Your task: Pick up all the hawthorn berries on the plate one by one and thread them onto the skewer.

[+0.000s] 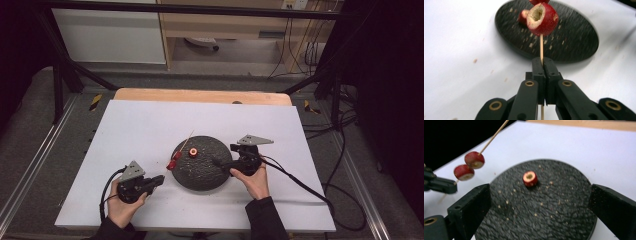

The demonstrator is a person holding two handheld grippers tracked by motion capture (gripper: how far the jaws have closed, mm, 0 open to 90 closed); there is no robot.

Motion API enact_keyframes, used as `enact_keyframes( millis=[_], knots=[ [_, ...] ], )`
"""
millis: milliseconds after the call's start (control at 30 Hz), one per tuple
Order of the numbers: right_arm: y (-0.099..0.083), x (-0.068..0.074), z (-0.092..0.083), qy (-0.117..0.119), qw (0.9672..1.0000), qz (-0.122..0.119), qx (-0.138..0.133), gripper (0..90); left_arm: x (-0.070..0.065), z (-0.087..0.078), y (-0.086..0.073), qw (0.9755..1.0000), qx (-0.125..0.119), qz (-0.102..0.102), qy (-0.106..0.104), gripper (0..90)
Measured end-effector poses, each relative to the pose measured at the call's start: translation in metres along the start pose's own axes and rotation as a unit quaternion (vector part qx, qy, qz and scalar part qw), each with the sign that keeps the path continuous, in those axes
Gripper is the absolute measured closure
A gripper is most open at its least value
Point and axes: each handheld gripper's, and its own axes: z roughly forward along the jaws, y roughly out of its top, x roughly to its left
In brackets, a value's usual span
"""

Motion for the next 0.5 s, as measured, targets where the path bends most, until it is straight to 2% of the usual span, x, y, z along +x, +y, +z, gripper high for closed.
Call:
enact_keyframes(
  millis=[133,300,500],
  knots=[
    [0.002,-0.001,0.004,-0.01,0.9985,-0.019,0.049,4.1,0.006,-0.006,-0.006,0.9999,0.012,0.002,0.001,88.8],
    [0.01,0.0,0.012,-0.015,0.9952,-0.038,0.089,4.3,0.008,-0.009,-0.01,0.9998,0.018,0.011,0.0,88.7],
    [0.024,0.006,0.024,-0.013,0.9905,-0.052,0.127,4.5,0.014,-0.009,-0.014,0.9997,0.024,0.011,0.002,88.7]
  ],
)
